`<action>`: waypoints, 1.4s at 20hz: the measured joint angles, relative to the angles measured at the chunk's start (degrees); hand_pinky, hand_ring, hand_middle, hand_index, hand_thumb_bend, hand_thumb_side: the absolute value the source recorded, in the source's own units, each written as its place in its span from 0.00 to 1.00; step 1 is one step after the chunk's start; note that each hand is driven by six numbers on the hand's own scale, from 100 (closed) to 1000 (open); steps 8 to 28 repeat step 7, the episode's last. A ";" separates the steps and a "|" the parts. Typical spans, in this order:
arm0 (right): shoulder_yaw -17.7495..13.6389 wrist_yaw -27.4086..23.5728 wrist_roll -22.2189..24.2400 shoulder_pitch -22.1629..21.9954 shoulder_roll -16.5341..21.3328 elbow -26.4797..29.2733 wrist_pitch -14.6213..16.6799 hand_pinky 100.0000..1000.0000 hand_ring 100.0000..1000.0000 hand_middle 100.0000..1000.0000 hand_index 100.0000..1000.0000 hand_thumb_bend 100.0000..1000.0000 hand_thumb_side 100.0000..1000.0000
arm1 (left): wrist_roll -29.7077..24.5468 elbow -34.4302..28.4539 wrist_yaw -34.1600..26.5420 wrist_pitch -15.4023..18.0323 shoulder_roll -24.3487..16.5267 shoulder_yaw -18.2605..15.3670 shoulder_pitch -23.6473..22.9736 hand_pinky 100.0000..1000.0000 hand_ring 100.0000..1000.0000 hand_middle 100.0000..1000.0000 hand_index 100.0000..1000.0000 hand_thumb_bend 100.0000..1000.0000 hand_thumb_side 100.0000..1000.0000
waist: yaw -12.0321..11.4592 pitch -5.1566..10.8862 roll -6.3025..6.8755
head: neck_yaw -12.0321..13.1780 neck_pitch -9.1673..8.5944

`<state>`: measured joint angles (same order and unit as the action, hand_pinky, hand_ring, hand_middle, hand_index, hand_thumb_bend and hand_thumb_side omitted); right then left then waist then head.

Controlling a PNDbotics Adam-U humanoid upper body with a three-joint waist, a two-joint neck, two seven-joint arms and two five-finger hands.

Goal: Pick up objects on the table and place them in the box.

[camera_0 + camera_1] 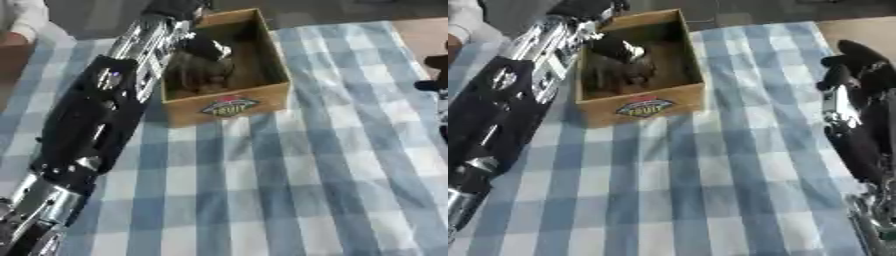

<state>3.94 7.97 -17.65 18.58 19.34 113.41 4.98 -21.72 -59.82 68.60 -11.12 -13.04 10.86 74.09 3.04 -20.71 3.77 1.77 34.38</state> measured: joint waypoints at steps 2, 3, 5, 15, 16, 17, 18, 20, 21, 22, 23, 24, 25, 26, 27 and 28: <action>-0.02 0.00 -0.02 -0.08 -0.01 0.00 0.00 0.62 0.79 0.62 0.83 0.00 0.56 | 0.14 -4.30 -1.93 -0.47 -1.13 0.27 -0.59 0.81 0.74 0.75 0.82 0.16 0.57 | -0.29 0.44 -0.02 | -0.36 0.67; -0.03 0.00 -0.03 -0.18 -0.02 0.00 0.00 0.62 0.79 0.62 0.83 0.00 0.56 | 0.23 -6.78 -2.95 -0.86 -1.78 0.39 -1.12 0.81 0.73 0.74 0.81 0.14 0.56 | -0.43 0.60 -0.07 | -0.51 1.00; -0.16 0.02 -0.08 -0.25 -0.06 0.00 0.00 0.62 0.79 0.62 0.83 0.00 0.56 | 0.77 -12.49 -5.43 -2.08 -3.10 0.54 -2.65 0.79 0.71 0.72 0.79 0.08 0.56 | -0.82 0.73 -0.41 | -0.89 1.86; -0.37 0.06 -0.14 -0.25 -0.21 0.00 0.03 0.62 0.79 0.63 0.83 0.00 0.56 | 2.06 -19.01 -8.28 -3.92 -4.46 0.52 -4.65 0.78 0.69 0.71 0.79 0.05 0.56 | -1.26 1.03 -0.84 | -1.14 2.70; -0.37 0.06 -0.14 -0.25 -0.21 0.00 0.03 0.62 0.79 0.63 0.83 0.00 0.56 | 2.06 -19.01 -8.28 -3.92 -4.46 0.52 -4.65 0.78 0.69 0.71 0.79 0.05 0.56 | -1.26 1.03 -0.84 | -1.14 2.70; -0.37 0.06 -0.14 -0.25 -0.21 0.00 0.03 0.62 0.79 0.63 0.83 0.00 0.56 | 2.06 -19.01 -8.28 -3.92 -4.46 0.52 -4.65 0.78 0.69 0.71 0.79 0.05 0.56 | -1.26 1.03 -0.84 | -1.14 2.70; -0.37 0.06 -0.14 -0.25 -0.21 0.00 0.03 0.62 0.79 0.63 0.83 0.00 0.56 | 2.06 -19.01 -8.28 -3.92 -4.46 0.52 -4.65 0.78 0.69 0.71 0.79 0.05 0.56 | -1.26 1.03 -0.84 | -1.14 2.70; -0.37 0.06 -0.14 -0.25 -0.21 0.00 0.03 0.62 0.79 0.63 0.83 0.00 0.56 | 2.06 -19.01 -8.28 -3.92 -4.46 0.52 -4.65 0.78 0.69 0.71 0.79 0.05 0.56 | -1.26 1.03 -0.84 | -1.14 2.70; -0.37 0.06 -0.14 -0.25 -0.21 0.00 0.03 0.62 0.79 0.63 0.83 0.00 0.56 | 2.06 -19.01 -8.28 -3.92 -4.46 0.52 -4.65 0.78 0.69 0.71 0.79 0.05 0.56 | -1.26 1.03 -0.84 | -1.14 2.70; -0.37 0.06 -0.14 -0.25 -0.21 0.00 0.03 0.62 0.79 0.63 0.83 0.00 0.56 | 2.06 -19.01 -8.28 -3.92 -4.46 0.52 -4.65 0.78 0.69 0.71 0.79 0.05 0.56 | -1.26 1.03 -0.84 | -1.14 2.70; -0.37 0.06 -0.14 -0.25 -0.21 0.00 0.03 0.62 0.79 0.63 0.83 0.00 0.56 | 2.06 -19.01 -8.28 -3.92 -4.46 0.52 -4.65 0.78 0.69 0.71 0.79 0.05 0.56 | -1.26 1.03 -0.84 | -1.14 2.70; -0.37 0.06 -0.14 -0.25 -0.21 0.00 0.03 0.62 0.79 0.63 0.83 0.00 0.56 | 2.06 -19.01 -8.28 -3.92 -4.46 0.52 -4.65 0.78 0.69 0.71 0.79 0.05 0.56 | -1.26 1.03 -0.84 | -1.14 2.70; -0.37 0.06 -0.14 -0.25 -0.21 0.00 0.03 0.62 0.79 0.63 0.83 0.00 0.56 | 2.06 -19.01 -8.28 -3.92 -4.46 0.52 -4.65 0.78 0.69 0.71 0.79 0.05 0.56 | -1.26 1.03 -0.84 | -1.14 2.70; -0.37 0.06 -0.14 -0.25 -0.21 0.00 0.03 0.62 0.79 0.63 0.83 0.00 0.56 | 2.06 -19.01 -8.28 -3.92 -4.46 0.52 -4.65 0.78 0.69 0.71 0.79 0.05 0.56 | -1.26 1.03 -0.84 | -1.14 2.70; -0.37 0.06 -0.14 -0.25 -0.21 0.00 0.03 0.62 0.79 0.63 0.83 0.00 0.56 | 2.06 -19.01 -8.28 -3.92 -4.46 0.52 -4.65 0.78 0.69 0.71 0.79 0.05 0.56 | -1.26 1.03 -0.84 | -1.14 2.70; -0.37 0.06 -0.14 -0.25 -0.21 0.00 0.03 0.62 0.79 0.63 0.83 0.00 0.56 | 2.06 -19.01 -8.28 -3.92 -4.46 0.52 -4.65 0.78 0.69 0.71 0.79 0.05 0.56 | -1.26 1.03 -0.84 | -1.14 2.70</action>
